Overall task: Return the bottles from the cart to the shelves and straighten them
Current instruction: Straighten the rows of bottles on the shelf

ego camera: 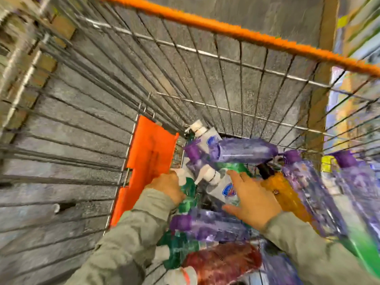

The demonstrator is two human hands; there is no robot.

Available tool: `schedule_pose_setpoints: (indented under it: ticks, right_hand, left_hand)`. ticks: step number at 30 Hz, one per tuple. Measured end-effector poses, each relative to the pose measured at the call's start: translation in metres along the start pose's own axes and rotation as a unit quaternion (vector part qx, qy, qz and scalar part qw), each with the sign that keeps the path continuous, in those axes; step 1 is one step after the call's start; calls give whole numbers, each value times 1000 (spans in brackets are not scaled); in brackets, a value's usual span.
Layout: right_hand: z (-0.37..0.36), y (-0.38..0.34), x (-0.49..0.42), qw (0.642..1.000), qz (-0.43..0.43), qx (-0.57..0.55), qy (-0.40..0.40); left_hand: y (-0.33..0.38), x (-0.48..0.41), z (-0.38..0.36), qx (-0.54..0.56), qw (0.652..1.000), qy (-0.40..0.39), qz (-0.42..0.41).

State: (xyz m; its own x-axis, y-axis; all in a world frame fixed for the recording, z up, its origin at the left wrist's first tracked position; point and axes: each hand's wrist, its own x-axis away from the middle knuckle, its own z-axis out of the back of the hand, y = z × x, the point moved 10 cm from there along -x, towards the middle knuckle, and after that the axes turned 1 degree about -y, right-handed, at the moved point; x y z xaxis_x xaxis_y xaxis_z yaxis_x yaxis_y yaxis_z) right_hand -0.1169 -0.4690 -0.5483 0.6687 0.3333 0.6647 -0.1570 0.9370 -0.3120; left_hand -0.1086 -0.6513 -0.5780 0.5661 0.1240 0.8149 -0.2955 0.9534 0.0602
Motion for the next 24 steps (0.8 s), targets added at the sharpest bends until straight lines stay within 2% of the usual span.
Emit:
schedule_pose_setpoints:
  ticks: [9,18,22,24]
  right_hand:
    - [-12,10,-13,996,-40,-73,15]
    - [-24,15,-17,996,-53,-70,33]
    - [-29,19,-19,994,-58,-82,44]
    - [-32,20,-20,993,-58,-86,50]
  left_hand:
    - [-12,0,-12,19,995,56,75]
    - [-1,-6,-36,15,997,53,53]
    - [-4,-7,-43,73,992,89,55]
    - [-5,-6,-43,136,982,119,55]
